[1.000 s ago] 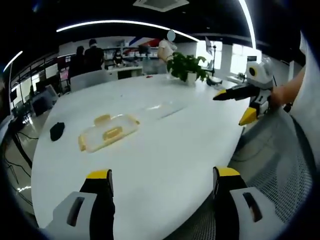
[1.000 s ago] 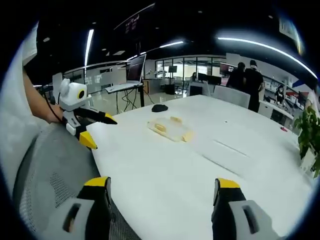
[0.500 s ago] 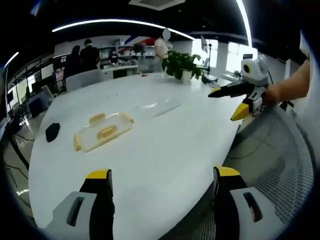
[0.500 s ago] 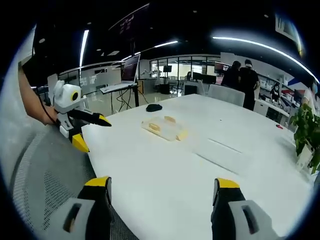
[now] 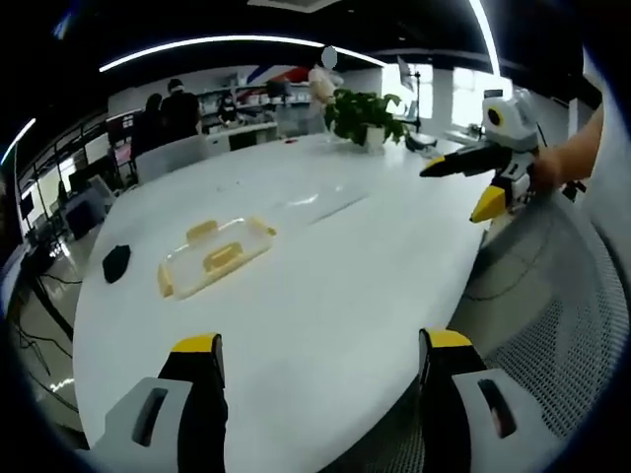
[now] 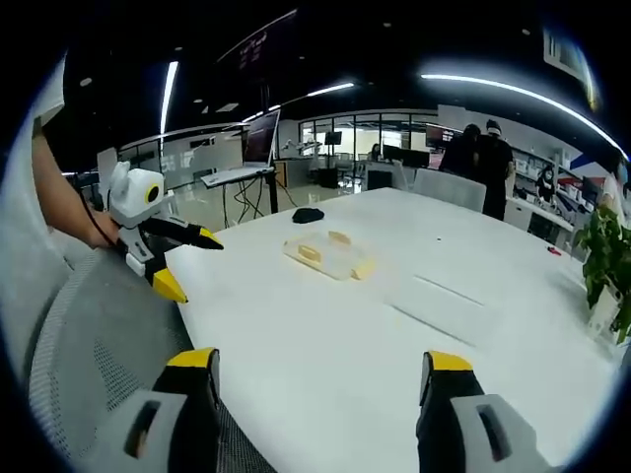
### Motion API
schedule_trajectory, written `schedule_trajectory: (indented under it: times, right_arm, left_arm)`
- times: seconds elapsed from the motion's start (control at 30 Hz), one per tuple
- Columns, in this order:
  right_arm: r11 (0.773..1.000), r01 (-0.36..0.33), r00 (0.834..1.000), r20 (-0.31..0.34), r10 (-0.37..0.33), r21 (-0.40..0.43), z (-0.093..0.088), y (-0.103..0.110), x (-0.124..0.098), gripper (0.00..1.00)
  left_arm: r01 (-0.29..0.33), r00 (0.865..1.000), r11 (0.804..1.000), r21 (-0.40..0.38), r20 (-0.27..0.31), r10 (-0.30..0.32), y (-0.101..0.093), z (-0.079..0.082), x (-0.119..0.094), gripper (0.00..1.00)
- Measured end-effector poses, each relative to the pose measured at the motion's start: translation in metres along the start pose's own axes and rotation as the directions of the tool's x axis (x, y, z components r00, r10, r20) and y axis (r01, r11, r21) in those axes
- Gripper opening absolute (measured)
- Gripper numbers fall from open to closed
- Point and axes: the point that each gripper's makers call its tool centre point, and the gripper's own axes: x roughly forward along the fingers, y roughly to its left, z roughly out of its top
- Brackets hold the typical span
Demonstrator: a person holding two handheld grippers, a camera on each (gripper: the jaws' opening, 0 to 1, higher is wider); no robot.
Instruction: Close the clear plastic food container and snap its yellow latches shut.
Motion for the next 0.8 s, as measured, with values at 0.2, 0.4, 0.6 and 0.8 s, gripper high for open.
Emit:
schedule_trajectory:
  times: [0.2,0.4,0.6,0.8]
  right_arm:
    - [1.000,-0.010,1.000,0.003,0.010,0.019,0.000,0.000,0.001,0.84]
    - [0.999,-0.048,0.999,-0.005,0.048,-0.010,-0.002,0.008,0.002,0.83]
    - [1.000,-0.025,0.999,0.021,0.025,-0.016,0.008,0.002,0.001,0.82]
    - [1.000,0.000,1.000,-0.002,0.000,-0.028,0.003,-0.004,0.000,0.81]
  left_arm:
    - [-0.045,0.999,0.997,-0.055,0.017,0.046,0.014,0.002,-0.002,0.81]
    - [-0.060,0.998,0.996,-0.061,0.017,0.061,0.012,0.002,-0.003,0.79]
    - [-0.025,0.999,0.998,-0.063,0.023,0.026,0.010,0.006,0.000,0.79]
    - [0.010,1.000,1.000,-0.004,-0.003,-0.010,0.000,0.003,0.003,0.78]
